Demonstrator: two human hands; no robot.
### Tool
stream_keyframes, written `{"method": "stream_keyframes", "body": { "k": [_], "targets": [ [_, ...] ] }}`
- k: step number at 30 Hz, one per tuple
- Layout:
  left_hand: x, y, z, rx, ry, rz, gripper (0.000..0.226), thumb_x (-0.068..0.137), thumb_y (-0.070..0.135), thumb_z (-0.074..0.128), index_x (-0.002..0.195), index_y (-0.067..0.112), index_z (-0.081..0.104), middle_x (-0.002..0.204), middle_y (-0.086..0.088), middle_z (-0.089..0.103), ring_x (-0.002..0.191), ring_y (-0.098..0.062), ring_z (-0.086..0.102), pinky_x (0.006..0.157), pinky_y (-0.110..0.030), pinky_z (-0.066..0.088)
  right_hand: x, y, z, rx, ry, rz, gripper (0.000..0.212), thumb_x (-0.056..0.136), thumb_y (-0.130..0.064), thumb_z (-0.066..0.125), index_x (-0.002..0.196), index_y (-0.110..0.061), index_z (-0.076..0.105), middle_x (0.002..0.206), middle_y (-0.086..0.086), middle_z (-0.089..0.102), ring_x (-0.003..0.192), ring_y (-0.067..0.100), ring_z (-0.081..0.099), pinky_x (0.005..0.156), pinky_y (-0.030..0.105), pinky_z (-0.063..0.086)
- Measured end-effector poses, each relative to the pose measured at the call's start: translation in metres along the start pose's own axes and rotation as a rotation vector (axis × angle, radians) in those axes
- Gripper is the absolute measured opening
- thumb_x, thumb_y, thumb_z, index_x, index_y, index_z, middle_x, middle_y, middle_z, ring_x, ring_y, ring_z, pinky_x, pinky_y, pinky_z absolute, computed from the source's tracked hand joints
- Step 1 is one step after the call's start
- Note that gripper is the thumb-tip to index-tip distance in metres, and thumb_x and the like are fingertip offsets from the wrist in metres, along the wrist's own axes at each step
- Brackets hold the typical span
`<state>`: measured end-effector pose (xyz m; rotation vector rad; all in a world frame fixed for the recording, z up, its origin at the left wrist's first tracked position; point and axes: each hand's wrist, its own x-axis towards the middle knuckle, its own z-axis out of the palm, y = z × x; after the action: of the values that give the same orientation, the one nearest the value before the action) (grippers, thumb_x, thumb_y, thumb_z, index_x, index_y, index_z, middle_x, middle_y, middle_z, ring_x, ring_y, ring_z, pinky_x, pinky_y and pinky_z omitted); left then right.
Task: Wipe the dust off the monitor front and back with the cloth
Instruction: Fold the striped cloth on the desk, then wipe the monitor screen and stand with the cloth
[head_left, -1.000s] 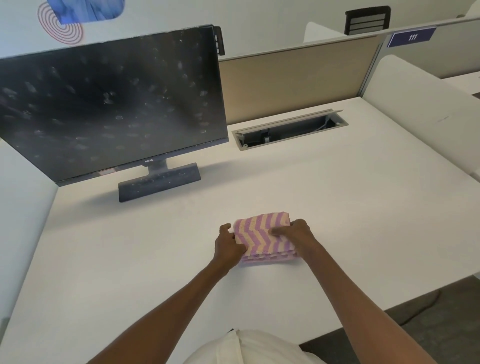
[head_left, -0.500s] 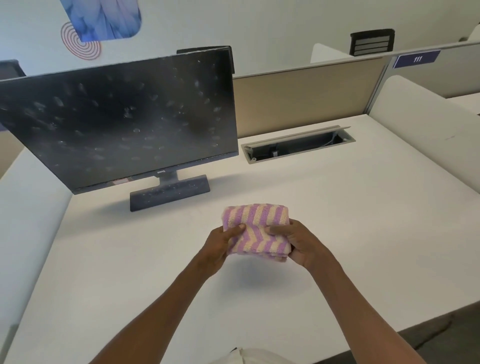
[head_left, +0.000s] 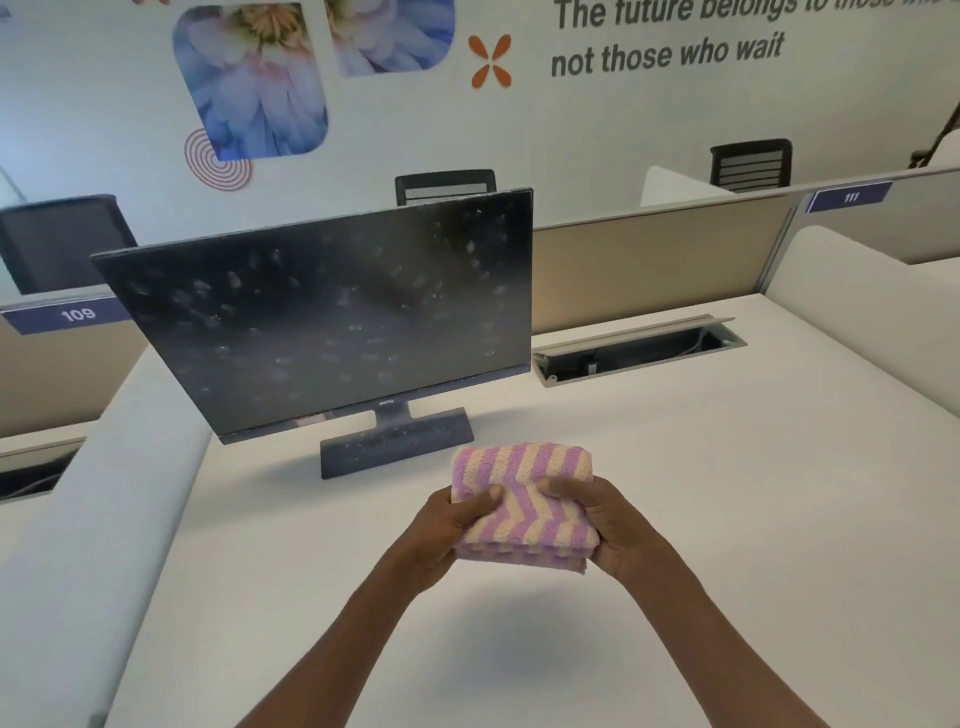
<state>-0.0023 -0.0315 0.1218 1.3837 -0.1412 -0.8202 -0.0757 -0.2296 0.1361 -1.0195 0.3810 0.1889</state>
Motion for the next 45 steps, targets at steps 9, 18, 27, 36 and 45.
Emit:
{"method": "stream_keyframes", "body": {
  "k": [9,18,27,36,45],
  "targets": [
    [-0.008,0.041,-0.027,0.179,-0.011,0.184,0.053,0.077,0.040,0.074,0.121,0.013,0.063,0.115,-0.009,0.071,0.107,-0.026,0.068,0.097,-0.048,0.053,0.000,0.002,0.059,0.086,-0.089,-0.109,0.055,0.070,-0.007,0.074,0.122,-0.004,0.059,0.112,0.024,0.064,0.107,0.039,0.063,0.093,0.055,0.049],
    [-0.012,0.088,-0.045,0.210,-0.041,0.216,0.043,0.077,0.030,0.074,0.114,0.010,0.067,0.108,-0.010,0.073,0.101,-0.028,0.071,0.088,-0.041,0.058,0.003,-0.016,0.077,0.043,-0.026,-0.292,0.042,0.075,0.000,0.070,0.115,-0.013,0.063,0.108,0.017,0.067,0.109,0.038,0.065,0.090,0.052,0.053],
    [0.010,0.137,-0.043,0.315,0.021,0.270,0.038,0.081,0.028,0.077,0.114,0.010,0.068,0.106,-0.008,0.074,0.098,-0.026,0.072,0.090,-0.046,0.057,0.027,-0.049,0.098,0.068,-0.052,-0.314,0.055,0.077,-0.010,0.078,0.127,-0.011,0.055,0.115,0.022,0.061,0.111,0.037,0.064,0.085,0.048,0.057],
    [0.025,0.224,-0.072,0.857,0.474,0.715,0.048,0.082,0.038,0.076,0.123,0.019,0.063,0.114,0.010,0.068,0.099,-0.002,0.065,0.087,-0.018,0.051,0.044,-0.161,0.095,-0.291,0.649,-0.698,0.017,0.075,-0.004,0.072,0.089,-0.014,0.071,0.087,0.005,0.072,0.087,0.029,0.070,0.076,0.039,0.057],
    [0.014,0.282,-0.126,1.363,0.868,0.812,0.066,0.093,0.027,0.063,0.149,0.011,0.033,0.153,-0.010,0.040,0.141,-0.028,0.036,0.113,-0.046,0.036,0.082,-0.272,0.099,-1.160,1.046,-1.155,0.031,0.079,-0.006,0.065,0.110,-0.009,0.065,0.093,0.017,0.070,0.084,0.039,0.065,0.065,0.031,0.044]
  ]
}}
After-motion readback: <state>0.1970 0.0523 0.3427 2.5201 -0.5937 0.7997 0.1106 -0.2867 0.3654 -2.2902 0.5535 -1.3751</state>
